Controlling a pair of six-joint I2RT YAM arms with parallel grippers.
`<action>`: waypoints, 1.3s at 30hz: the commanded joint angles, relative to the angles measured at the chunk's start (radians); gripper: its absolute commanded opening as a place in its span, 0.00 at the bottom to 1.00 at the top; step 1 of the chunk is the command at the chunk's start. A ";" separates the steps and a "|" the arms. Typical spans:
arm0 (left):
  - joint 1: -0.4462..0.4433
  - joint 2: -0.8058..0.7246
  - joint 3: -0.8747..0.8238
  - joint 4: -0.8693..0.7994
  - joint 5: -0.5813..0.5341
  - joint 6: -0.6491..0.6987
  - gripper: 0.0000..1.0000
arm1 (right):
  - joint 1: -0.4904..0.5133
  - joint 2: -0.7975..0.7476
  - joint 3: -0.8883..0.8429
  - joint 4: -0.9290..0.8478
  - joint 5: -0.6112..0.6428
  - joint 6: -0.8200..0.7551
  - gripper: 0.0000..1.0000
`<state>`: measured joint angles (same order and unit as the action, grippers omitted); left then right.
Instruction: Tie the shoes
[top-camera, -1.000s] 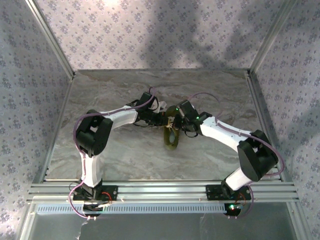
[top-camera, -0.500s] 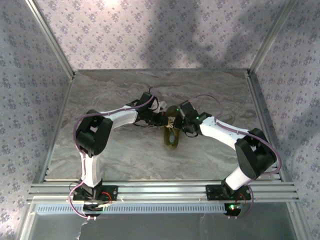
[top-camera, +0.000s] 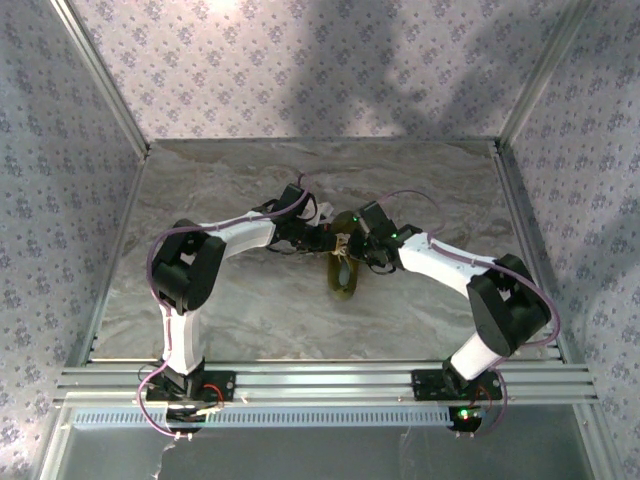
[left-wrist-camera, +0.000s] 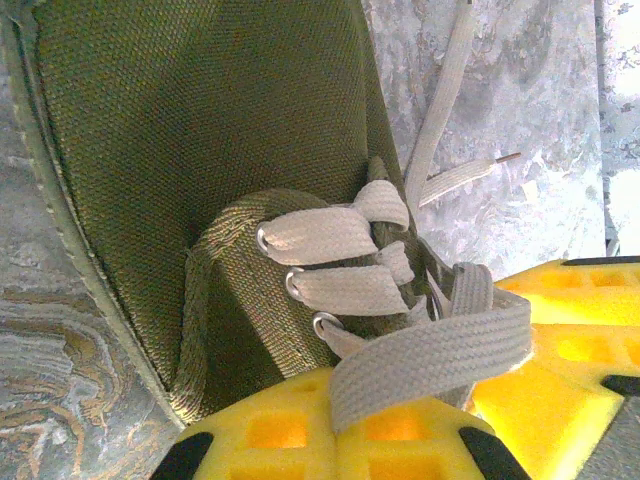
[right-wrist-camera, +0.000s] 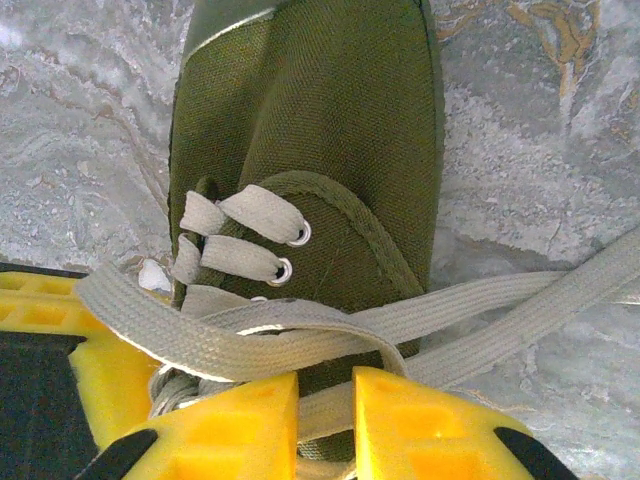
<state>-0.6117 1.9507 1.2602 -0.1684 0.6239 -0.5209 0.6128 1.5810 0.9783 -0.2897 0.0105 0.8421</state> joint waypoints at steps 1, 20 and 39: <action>-0.013 -0.015 0.020 -0.013 0.014 0.021 0.00 | -0.007 0.024 -0.001 0.011 -0.022 0.012 0.23; -0.016 -0.013 0.028 -0.020 0.016 0.022 0.00 | -0.026 0.078 0.016 0.028 -0.035 0.004 0.27; -0.018 -0.012 0.033 -0.025 0.016 0.025 0.00 | -0.046 0.136 0.039 0.049 -0.050 -0.005 0.14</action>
<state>-0.6212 1.9507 1.2621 -0.1833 0.6209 -0.5140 0.5770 1.6947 1.0031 -0.2394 -0.0425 0.8452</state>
